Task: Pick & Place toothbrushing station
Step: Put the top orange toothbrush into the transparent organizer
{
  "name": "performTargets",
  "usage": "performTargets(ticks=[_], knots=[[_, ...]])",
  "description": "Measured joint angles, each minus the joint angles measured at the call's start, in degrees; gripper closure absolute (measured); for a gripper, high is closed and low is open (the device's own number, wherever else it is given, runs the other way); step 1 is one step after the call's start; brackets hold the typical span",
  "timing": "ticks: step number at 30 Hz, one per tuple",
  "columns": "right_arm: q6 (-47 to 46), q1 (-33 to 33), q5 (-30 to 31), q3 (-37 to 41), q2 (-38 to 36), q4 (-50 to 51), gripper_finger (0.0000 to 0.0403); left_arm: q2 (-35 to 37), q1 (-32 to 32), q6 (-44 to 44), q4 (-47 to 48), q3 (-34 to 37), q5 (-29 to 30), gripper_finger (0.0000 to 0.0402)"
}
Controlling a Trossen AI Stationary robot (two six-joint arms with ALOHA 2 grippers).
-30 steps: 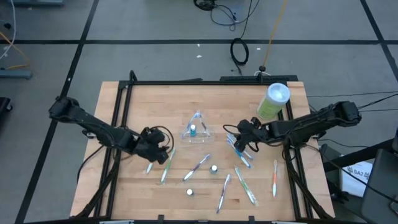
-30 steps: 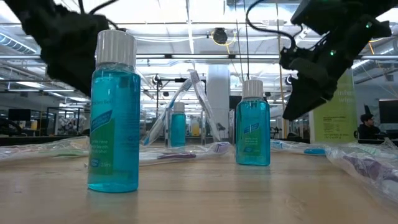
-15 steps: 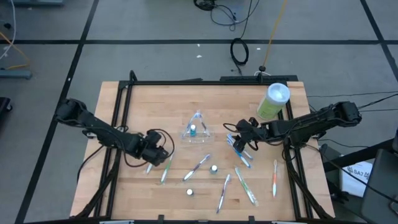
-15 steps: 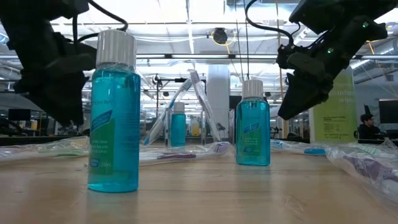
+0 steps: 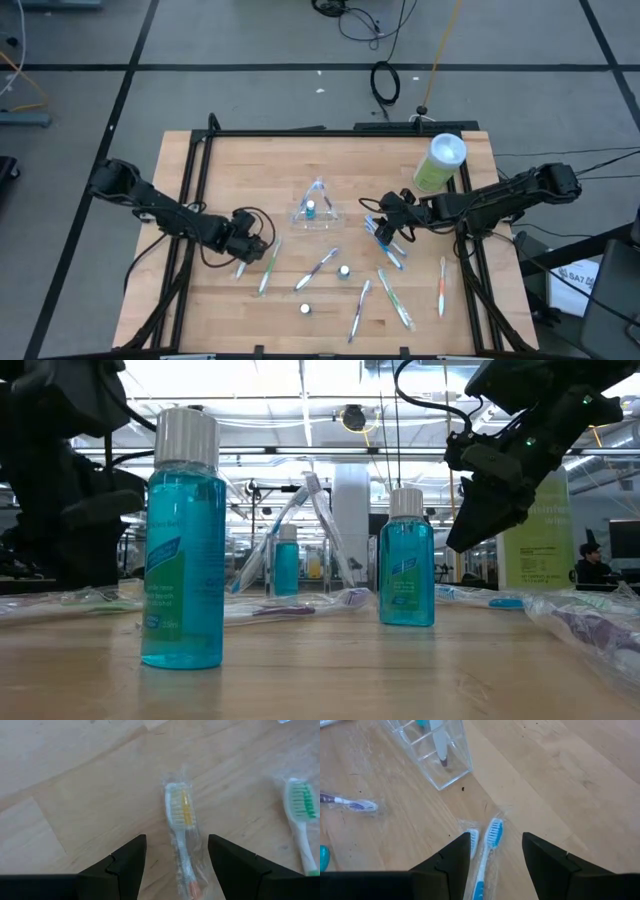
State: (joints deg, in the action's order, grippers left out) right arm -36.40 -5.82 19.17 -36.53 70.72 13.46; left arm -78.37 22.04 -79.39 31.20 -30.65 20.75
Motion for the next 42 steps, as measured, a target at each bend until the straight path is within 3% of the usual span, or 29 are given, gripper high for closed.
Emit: performTargets(ticks=[14,24,32,36,42], knots=[[3.1,0.0,0.08,0.02,0.0,-3.38,0.0232,0.07,-0.59,3.01,0.39,0.54,-2.23,0.0186],[4.55,0.0,0.04,0.02,0.0,-5.32,0.0232,0.0,-0.98,3.64,0.59,0.67,-1.65,0.0293],[4.55,0.0,0.03,0.02,0.0,-5.34,0.0232,0.91,-0.99,2.82,1.23,-0.47,-2.85,0.0357],[4.55,0.0,0.01,0.02,0.0,-5.52,0.0232,3.55,-0.92,4.27,1.78,-1.55,0.68,0.0388],[4.55,0.0,0.06,0.02,0.0,-5.53,0.0232,9.98,-0.87,7.1,1.76,-1.65,6.49,0.0379]])
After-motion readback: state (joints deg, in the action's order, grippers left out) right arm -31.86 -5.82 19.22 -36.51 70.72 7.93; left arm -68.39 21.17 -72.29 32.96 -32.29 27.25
